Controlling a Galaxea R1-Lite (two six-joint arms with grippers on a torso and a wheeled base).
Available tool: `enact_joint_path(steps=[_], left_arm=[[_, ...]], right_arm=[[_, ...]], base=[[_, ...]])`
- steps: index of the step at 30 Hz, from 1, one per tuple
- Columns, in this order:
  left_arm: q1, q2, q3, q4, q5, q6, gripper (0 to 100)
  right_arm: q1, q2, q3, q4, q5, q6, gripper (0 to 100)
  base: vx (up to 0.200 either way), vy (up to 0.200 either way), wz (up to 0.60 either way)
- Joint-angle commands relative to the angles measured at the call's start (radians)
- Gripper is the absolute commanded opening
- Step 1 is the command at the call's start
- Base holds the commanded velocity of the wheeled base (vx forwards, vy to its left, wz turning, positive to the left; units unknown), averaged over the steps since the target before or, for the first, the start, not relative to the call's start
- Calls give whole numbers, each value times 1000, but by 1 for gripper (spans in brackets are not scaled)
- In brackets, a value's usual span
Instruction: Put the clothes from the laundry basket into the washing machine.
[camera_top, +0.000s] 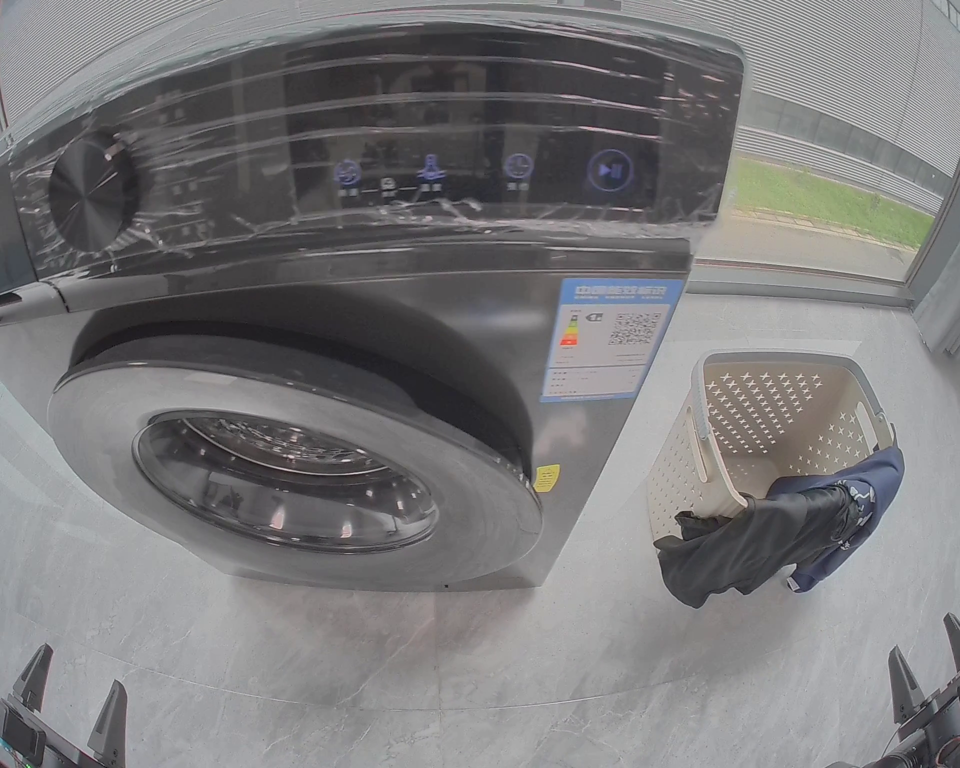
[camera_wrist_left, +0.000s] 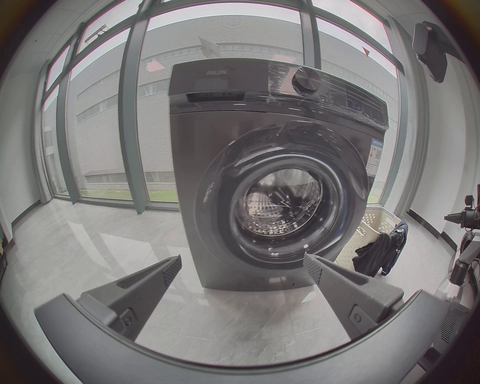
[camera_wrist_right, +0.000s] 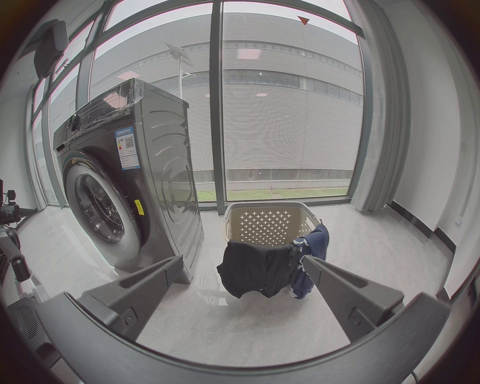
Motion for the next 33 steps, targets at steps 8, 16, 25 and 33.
enact_joint_path(steps=[8,16,25,33], left_arm=[[0,-18,18,0,-1,0,100],[0,-18,18,0,-1,0,100],[0,-18,18,0,1,-2,100],[0,-18,18,0,1,-2,100]], right_arm=[[0,-8,16,0,0,0,100],[0,-8,15,1,0,0,100],[0,-8,16,0,0,1,100],[0,-8,16,0,0,0,100]], base=[[0,200,0],[0,100,225],[0,0,200],[0,0,0]])
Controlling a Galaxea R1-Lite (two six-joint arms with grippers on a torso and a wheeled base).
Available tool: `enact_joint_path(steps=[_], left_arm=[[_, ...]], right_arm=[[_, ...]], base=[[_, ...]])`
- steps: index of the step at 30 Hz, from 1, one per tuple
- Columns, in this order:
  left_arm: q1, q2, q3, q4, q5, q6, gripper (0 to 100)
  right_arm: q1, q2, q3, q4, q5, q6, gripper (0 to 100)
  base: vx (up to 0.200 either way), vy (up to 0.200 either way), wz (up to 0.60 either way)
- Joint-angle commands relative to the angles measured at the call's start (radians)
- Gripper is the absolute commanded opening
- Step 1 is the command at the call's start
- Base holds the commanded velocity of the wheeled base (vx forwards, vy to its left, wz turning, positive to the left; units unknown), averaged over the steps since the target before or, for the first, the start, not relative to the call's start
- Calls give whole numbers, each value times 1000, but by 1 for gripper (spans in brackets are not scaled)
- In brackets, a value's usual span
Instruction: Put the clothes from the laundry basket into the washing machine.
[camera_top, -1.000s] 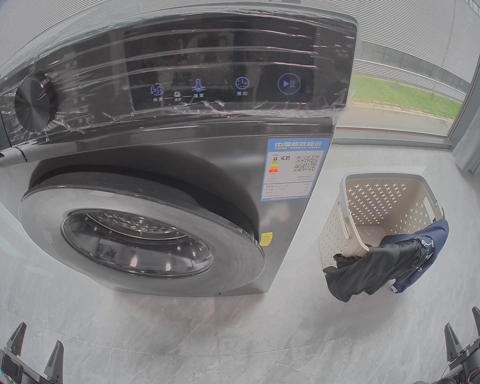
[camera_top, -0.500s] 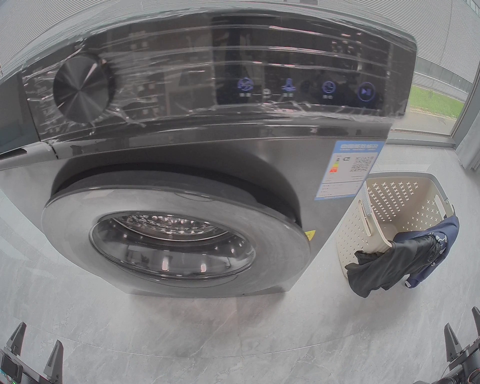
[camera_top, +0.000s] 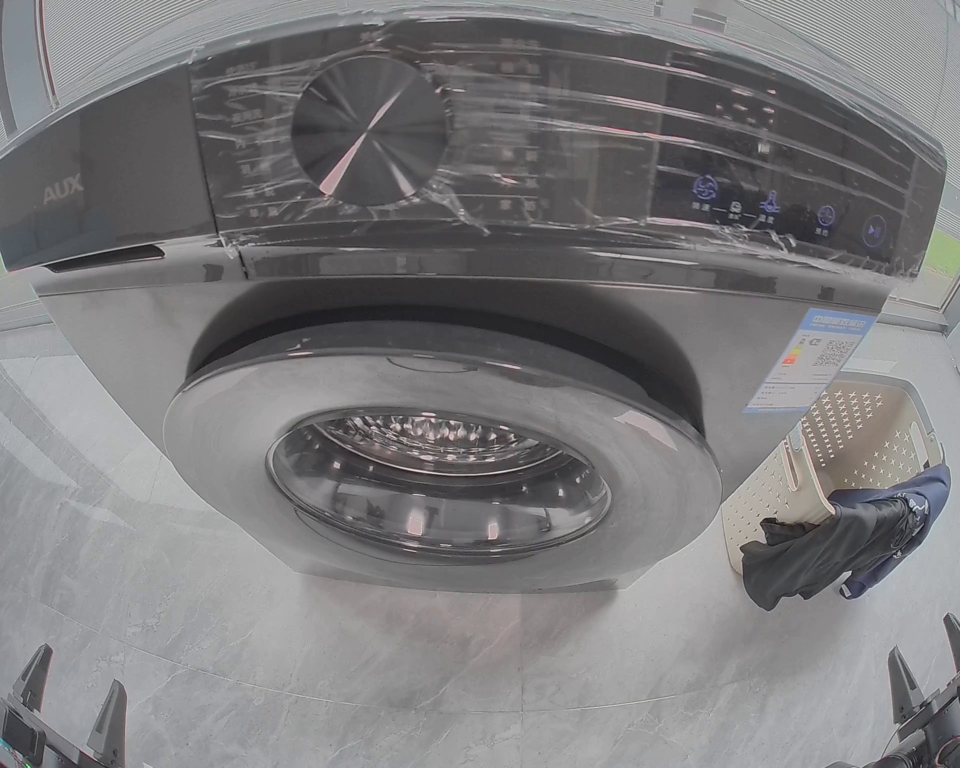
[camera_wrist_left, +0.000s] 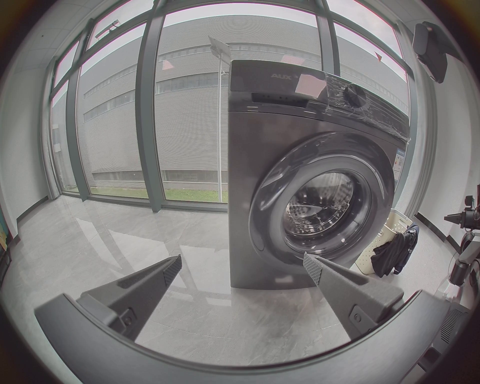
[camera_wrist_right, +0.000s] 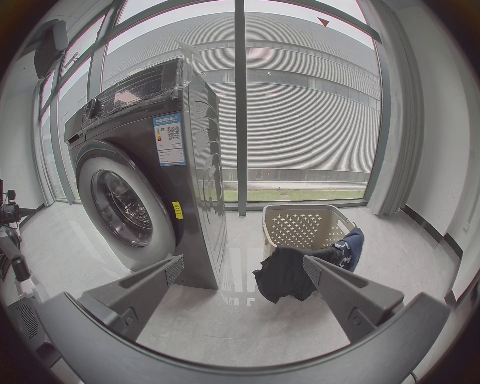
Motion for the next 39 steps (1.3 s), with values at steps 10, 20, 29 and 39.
enact_joint_path(steps=[10,20,29,39], left_arm=[[0,-18,18,0,1,1,100],[0,-18,18,0,1,-1,100],[0,-18,18,0,0,-1,100],[0,-18,18,0,1,-1,100]], right_arm=[[0,-8,16,-1,0,0,100],[0,-8,16,-1,0,0,100],[0,-8,15,1,0,0,100],[0,-8,16,-1,0,0,100]], base=[[0,80,0],[0,100,0],[0,0,-200],[0,120,0]])
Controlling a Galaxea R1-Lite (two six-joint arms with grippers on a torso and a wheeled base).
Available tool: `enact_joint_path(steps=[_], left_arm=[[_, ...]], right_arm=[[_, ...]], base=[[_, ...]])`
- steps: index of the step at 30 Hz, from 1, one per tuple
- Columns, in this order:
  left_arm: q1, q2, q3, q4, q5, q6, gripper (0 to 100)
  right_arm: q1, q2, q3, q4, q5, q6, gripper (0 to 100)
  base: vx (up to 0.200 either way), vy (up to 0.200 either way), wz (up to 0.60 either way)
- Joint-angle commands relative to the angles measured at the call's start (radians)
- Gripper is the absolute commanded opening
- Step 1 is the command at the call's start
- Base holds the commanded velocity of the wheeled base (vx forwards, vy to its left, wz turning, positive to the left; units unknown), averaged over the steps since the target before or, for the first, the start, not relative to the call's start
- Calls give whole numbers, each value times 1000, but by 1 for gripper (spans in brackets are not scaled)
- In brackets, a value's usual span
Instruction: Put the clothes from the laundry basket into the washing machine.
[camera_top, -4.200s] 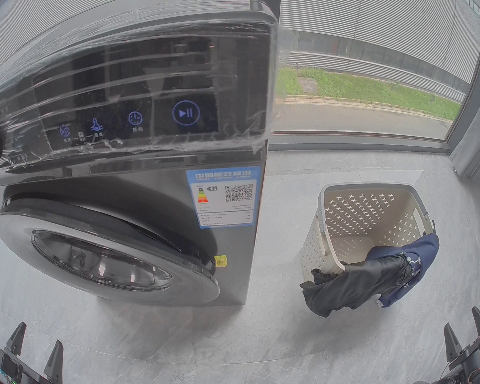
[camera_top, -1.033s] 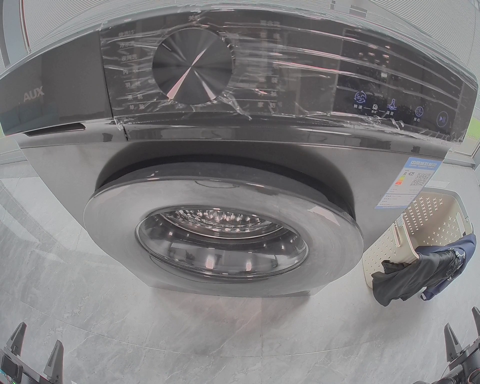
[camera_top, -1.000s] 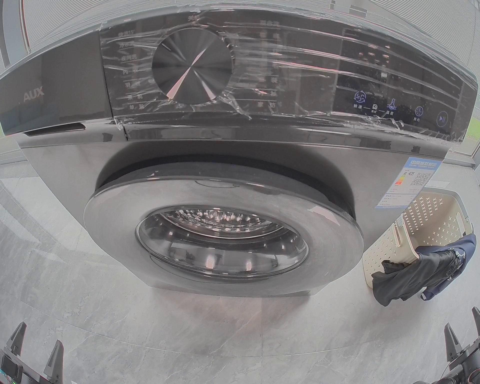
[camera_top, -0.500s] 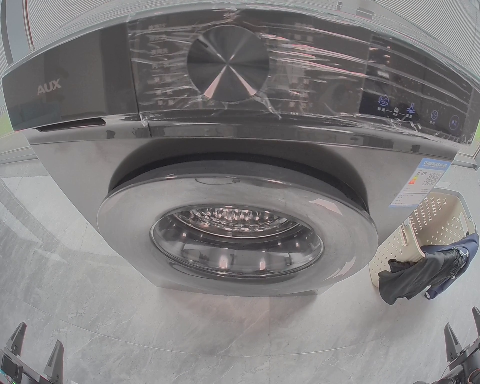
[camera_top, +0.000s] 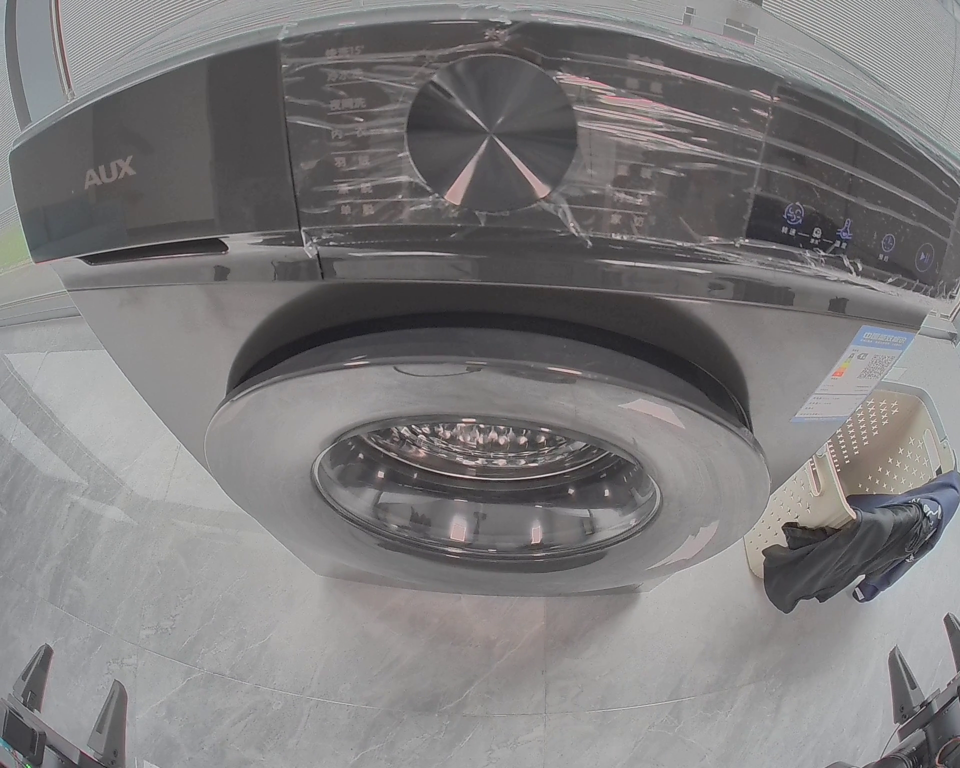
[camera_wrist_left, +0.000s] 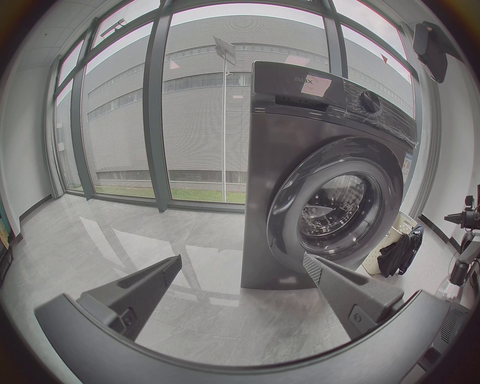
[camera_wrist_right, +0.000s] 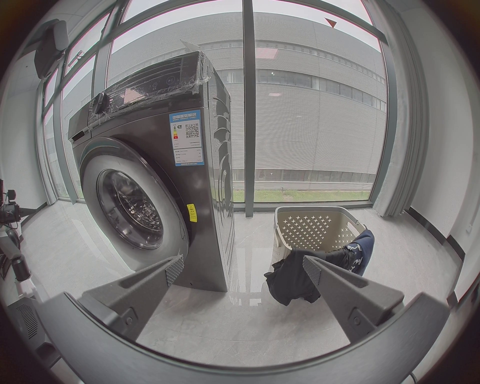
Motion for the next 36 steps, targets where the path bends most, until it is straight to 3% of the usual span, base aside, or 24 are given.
enact_joint_path(steps=[1,15,21,36], left_arm=[[0,-18,18,-1,1,-1,100],[0,-18,18,-1,-1,1,100],[0,-18,18,-1,-1,-1,100],[0,-18,18,-1,-1,-1,100]], right_arm=[[0,-8,16,-1,0,0,100],[0,-8,16,-1,0,0,100],[0,-8,16,1,0,0,100],[0,-8,16,1,0,0,100]], base=[[0,0,0],[0,0,-129],[0,200,0],[0,0,0]])
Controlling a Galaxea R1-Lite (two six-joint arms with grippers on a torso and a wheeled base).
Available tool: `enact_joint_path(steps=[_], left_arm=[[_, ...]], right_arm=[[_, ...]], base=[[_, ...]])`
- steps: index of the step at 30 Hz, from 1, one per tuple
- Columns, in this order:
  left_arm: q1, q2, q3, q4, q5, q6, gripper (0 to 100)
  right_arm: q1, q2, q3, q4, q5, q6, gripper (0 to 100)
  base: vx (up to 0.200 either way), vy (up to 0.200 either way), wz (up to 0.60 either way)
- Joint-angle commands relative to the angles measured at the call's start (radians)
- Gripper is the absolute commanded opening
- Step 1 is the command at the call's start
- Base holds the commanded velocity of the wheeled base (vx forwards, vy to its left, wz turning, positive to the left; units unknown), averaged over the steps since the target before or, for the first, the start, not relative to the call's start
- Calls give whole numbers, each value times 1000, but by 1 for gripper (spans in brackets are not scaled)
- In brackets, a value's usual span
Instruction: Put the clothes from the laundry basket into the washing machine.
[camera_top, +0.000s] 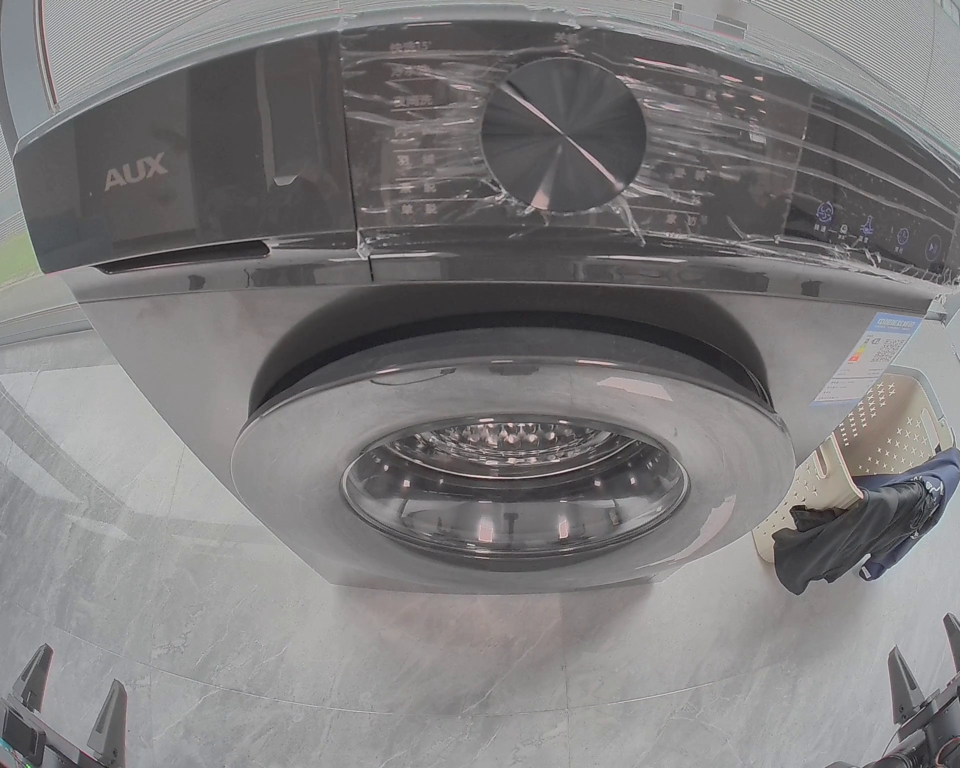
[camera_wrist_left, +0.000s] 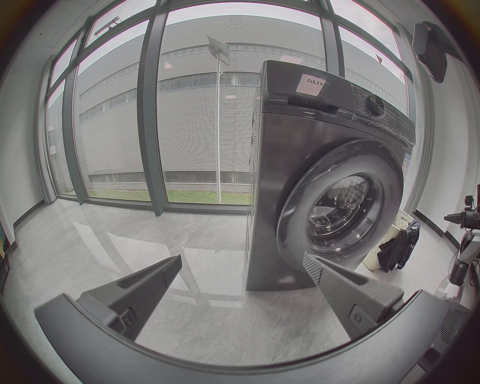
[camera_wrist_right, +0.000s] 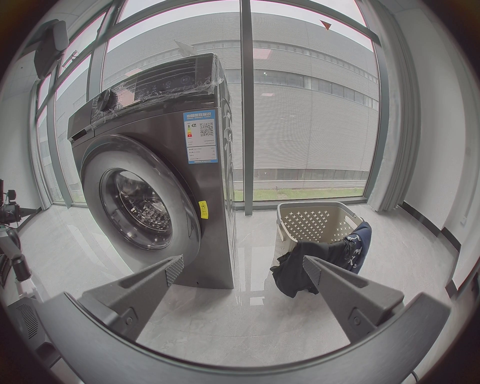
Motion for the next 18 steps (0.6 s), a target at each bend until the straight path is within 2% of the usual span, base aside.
enact_joint_path(steps=[1,9,12,18], left_arm=[[-1,-18,18,0,1,-1,100],[-1,-18,18,0,-1,1,100],[-1,-18,18,0,-1,1,100],[-1,-18,18,0,-1,-1,100]], right_arm=[[-1,-8,16,-1,0,0,100],[-1,-8,16,1,0,0,100],[-1,-9,16,1,0,0,100],[1,-11,16,-1,-1,3,100]], base=[[0,0,0],[0,0,0],[0,-200,0],[0,0,0]])
